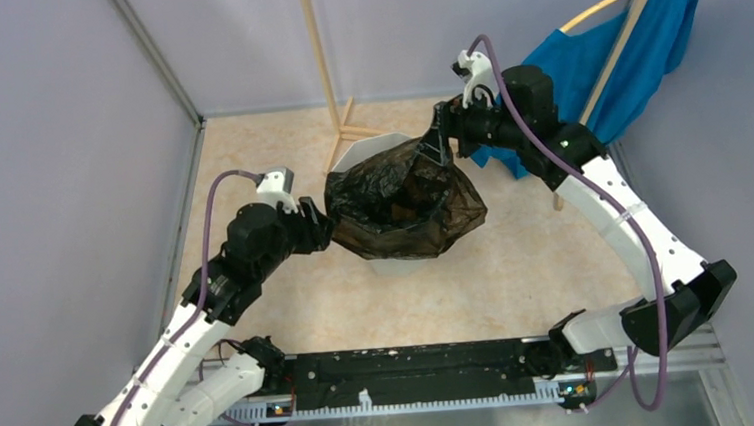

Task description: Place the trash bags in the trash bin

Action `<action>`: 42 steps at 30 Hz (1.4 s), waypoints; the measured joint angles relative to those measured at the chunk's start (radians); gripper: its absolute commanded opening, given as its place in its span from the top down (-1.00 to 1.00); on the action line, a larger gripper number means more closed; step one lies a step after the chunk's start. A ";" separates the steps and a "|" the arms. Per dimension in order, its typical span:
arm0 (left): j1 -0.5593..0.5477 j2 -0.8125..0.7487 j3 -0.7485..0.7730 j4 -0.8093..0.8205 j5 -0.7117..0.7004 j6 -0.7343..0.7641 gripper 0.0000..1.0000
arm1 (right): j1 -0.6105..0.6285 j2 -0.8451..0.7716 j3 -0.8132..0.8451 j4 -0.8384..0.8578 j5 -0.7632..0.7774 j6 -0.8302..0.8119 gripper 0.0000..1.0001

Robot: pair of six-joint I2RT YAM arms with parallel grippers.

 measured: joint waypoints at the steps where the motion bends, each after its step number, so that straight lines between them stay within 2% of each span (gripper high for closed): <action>1: 0.000 0.000 0.003 0.003 0.005 0.005 -0.09 | 0.000 0.001 0.000 0.000 -0.008 -0.001 -0.37; 6: 0.000 0.006 0.005 0.003 0.011 0.015 0.18 | 0.000 0.028 0.001 0.001 -0.031 -0.009 -0.05; 11: 0.000 0.033 0.005 0.005 -0.001 0.019 0.37 | 0.000 0.058 0.002 0.014 -0.034 -0.010 0.25; 18: 0.000 0.070 0.018 0.031 -0.027 0.019 0.72 | 0.000 0.082 0.024 0.060 -0.016 0.010 0.78; 25: 0.000 0.087 0.042 0.056 -0.064 0.019 1.00 | 0.000 0.128 0.028 0.116 0.028 0.051 1.00; 32: 0.002 0.102 0.061 0.067 -0.126 0.014 1.00 | 0.000 0.186 0.028 0.201 0.082 0.099 1.00; 37: 0.011 0.171 0.104 0.085 -0.159 0.019 0.98 | -0.009 0.214 0.028 0.260 0.103 0.147 1.00; 38: 0.014 0.186 0.119 0.081 -0.159 0.024 0.87 | -0.013 0.219 0.028 0.271 0.105 0.155 1.00; 42: 0.024 0.254 0.266 -0.004 -0.172 0.061 0.14 | -0.022 0.229 0.028 0.290 0.105 0.178 1.00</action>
